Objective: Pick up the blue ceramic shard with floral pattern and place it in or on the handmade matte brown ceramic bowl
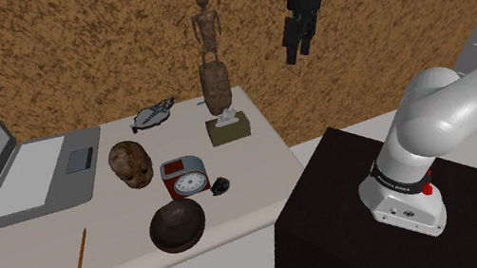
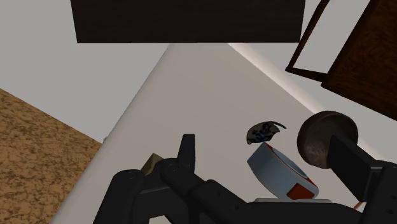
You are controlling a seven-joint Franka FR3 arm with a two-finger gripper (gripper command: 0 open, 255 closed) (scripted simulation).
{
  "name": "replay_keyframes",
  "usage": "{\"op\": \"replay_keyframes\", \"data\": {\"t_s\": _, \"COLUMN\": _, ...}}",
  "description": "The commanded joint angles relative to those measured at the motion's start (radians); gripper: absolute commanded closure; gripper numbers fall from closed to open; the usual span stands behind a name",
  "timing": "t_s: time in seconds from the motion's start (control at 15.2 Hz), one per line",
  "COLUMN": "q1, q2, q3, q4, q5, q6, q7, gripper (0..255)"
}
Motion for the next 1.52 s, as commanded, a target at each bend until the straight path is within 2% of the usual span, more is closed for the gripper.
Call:
{"op": "replay_keyframes", "data": {"t_s": 0.0, "q1": 0.0, "q2": 0.0, "q3": 0.0, "q4": 0.0, "q5": 0.0, "q6": 0.0, "q7": 0.0, "gripper": 0}}
{"op": "replay_keyframes", "data": {"t_s": 0.4, "q1": 0.025, "q2": 0.059, "q3": 0.111, "q4": -0.121, "q5": 0.053, "q6": 0.198, "q7": 0.113, "gripper": 0}}
{"op": "replay_keyframes", "data": {"t_s": 0.73, "q1": 0.047, "q2": 0.164, "q3": 0.206, "q4": -0.18, "q5": 0.09, "q6": 0.376, "q7": 0.209, "gripper": 0}}
{"op": "replay_keyframes", "data": {"t_s": 1.12, "q1": 0.059, "q2": 0.355, "q3": 0.321, "q4": -0.195, "q5": 0.106, "q6": 0.596, "q7": 0.334, "gripper": 0}}
{"op": "replay_keyframes", "data": {"t_s": 1.45, "q1": 0.045, "q2": 0.558, "q3": 0.411, "q4": -0.162, "q5": 0.06, "q6": 0.77, "q7": 0.467, "gripper": 0}}
